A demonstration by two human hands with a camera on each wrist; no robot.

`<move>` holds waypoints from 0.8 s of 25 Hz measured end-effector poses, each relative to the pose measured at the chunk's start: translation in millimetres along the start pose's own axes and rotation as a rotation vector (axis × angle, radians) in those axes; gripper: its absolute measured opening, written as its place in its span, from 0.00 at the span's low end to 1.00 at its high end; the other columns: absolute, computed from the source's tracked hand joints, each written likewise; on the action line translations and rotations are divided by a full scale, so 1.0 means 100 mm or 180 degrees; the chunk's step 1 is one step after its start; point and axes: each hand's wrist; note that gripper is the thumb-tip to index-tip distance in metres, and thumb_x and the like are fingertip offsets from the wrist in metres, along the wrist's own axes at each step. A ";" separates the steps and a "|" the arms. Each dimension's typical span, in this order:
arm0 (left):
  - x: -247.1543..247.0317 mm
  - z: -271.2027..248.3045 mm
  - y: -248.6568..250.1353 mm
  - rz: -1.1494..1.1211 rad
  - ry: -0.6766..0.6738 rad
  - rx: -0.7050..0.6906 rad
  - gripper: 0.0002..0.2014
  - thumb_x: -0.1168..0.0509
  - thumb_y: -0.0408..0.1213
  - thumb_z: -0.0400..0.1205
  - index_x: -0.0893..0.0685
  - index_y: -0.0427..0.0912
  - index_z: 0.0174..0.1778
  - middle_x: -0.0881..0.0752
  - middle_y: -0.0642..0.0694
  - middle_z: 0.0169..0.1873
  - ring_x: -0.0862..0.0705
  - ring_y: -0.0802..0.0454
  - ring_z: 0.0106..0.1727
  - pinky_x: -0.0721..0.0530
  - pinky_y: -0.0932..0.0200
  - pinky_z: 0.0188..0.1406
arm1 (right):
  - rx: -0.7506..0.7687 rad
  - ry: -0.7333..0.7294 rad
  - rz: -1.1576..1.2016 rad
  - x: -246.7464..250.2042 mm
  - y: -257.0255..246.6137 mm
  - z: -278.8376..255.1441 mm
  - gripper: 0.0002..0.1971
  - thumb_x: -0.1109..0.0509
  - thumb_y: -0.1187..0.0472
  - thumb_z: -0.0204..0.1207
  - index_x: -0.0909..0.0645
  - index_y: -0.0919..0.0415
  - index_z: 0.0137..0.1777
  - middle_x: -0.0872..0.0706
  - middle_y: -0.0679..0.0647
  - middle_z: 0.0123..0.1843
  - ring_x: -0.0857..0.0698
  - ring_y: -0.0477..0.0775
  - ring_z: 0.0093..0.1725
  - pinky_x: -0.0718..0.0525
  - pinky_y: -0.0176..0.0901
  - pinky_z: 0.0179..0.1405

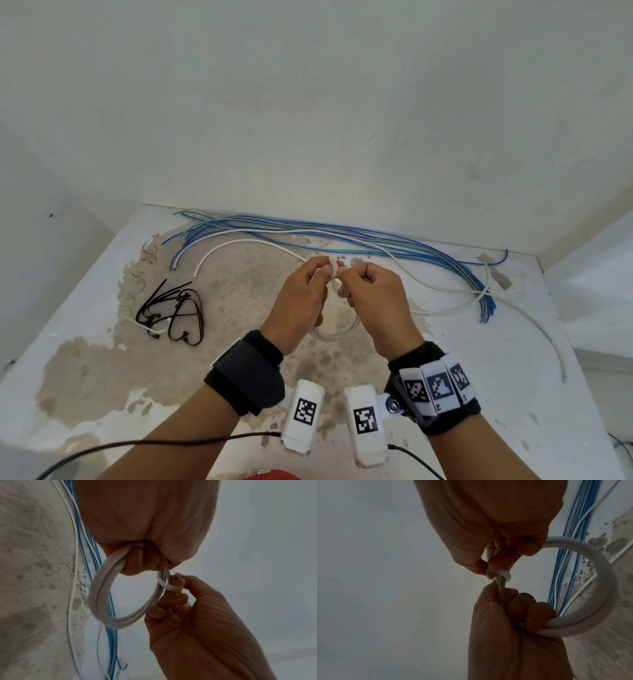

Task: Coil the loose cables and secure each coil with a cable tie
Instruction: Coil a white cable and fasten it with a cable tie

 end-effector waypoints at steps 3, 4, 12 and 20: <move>-0.02 0.01 -0.01 -0.0037 0.0057 -0.0001 0.11 0.43 0.41 0.91 0.15 0.48 0.58 0.33 0.52 0.21 0.37 0.55 0.22 0.33 0.61 0.21 | -0.0077 0.0032 0.0062 0.00 0.00 0.01 0.09 0.26 0.58 0.78 0.14 0.59 0.37 0.15 0.46 0.27 0.21 0.38 0.28 0.22 0.41 0.39; -0.02 0.01 0.00 -0.0026 0.0076 -0.0003 0.11 0.43 0.41 0.91 0.15 0.48 0.58 0.32 0.52 0.21 0.36 0.55 0.22 0.33 0.60 0.21 | -0.0095 0.0039 0.0076 0.00 0.00 0.00 0.09 0.26 0.57 0.78 0.14 0.58 0.37 0.15 0.47 0.28 0.22 0.41 0.28 0.22 0.42 0.39; -0.02 -0.02 -0.08 0.0906 0.0307 -0.0656 0.09 0.41 0.44 0.90 0.15 0.56 0.57 0.20 0.54 0.26 0.31 0.60 0.24 0.30 0.63 0.27 | -0.0075 0.0058 0.0182 0.00 0.01 0.02 0.11 0.26 0.56 0.81 0.14 0.58 0.37 0.15 0.48 0.28 0.23 0.43 0.27 0.23 0.41 0.37; 0.05 -0.02 -0.10 0.1169 0.0227 -0.0708 0.10 0.42 0.43 0.90 0.14 0.55 0.56 0.13 0.58 0.34 0.21 0.56 0.28 0.25 0.57 0.29 | 0.0047 -0.0038 -0.0004 -0.03 0.04 0.12 0.11 0.25 0.54 0.81 0.14 0.59 0.40 0.11 0.46 0.29 0.16 0.38 0.28 0.22 0.35 0.36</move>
Point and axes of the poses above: each hand's wrist, its own z-axis towards the middle knuckle, its own x-axis out of the back of the hand, y = z × x
